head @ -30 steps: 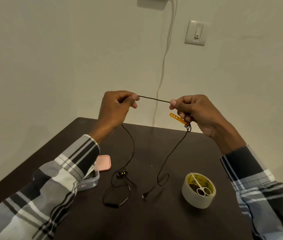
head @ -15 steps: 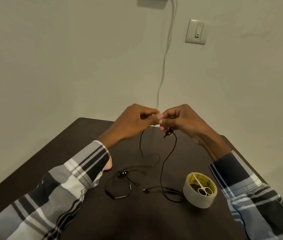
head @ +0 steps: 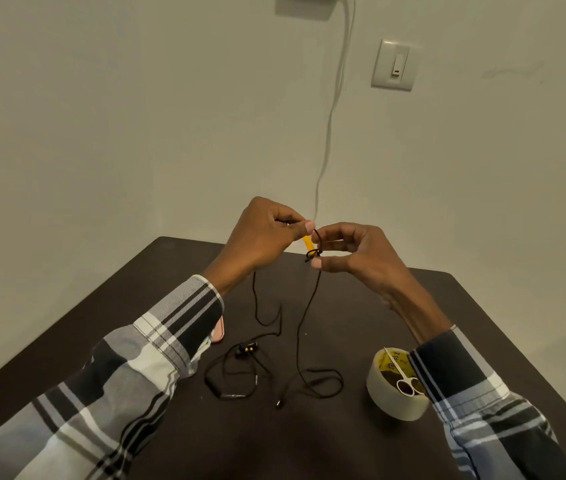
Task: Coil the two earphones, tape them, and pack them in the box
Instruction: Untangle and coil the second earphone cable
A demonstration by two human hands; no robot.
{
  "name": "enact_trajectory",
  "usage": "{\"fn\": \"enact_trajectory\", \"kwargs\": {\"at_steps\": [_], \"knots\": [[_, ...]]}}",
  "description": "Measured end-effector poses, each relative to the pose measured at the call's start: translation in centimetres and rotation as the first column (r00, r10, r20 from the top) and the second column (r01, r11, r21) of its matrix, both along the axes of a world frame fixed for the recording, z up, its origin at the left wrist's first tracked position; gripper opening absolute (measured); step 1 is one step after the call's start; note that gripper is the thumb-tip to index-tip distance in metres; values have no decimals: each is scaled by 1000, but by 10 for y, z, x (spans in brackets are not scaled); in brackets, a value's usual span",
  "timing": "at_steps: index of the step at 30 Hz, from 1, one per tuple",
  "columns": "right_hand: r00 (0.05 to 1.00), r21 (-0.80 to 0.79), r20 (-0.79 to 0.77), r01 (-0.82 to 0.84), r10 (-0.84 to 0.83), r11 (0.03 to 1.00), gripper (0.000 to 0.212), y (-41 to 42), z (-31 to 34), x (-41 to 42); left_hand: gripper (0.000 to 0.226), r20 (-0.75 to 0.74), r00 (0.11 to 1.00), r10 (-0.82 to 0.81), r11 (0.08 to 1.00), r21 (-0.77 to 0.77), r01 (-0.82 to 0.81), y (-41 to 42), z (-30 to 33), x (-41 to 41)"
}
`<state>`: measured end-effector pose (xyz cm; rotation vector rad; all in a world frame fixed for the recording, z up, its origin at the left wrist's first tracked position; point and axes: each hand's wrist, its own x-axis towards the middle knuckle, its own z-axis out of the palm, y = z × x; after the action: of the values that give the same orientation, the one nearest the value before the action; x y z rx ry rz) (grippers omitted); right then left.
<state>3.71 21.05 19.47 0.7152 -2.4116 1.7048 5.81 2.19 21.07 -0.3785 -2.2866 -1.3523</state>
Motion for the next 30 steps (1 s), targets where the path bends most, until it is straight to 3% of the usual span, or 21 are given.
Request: {"fn": "enact_trajectory", "kwargs": {"at_steps": [14, 22, 30], "knots": [[983, -274, 143, 154, -119, 949, 13, -12, -29, 8, 5, -101, 995, -6, 939, 341, 40, -6, 9, 6], [983, -224, 130, 156, -130, 962, 3, -6, -32, 7, 6, -109, 994, 23, 916, 401, 23, -7, 15, 9], [990, -106, 69, 130, -123, 986, 15, -7, -38, 5, 5, -129, 990, 64, 901, 433, -1, -5, 14, 8]]}}
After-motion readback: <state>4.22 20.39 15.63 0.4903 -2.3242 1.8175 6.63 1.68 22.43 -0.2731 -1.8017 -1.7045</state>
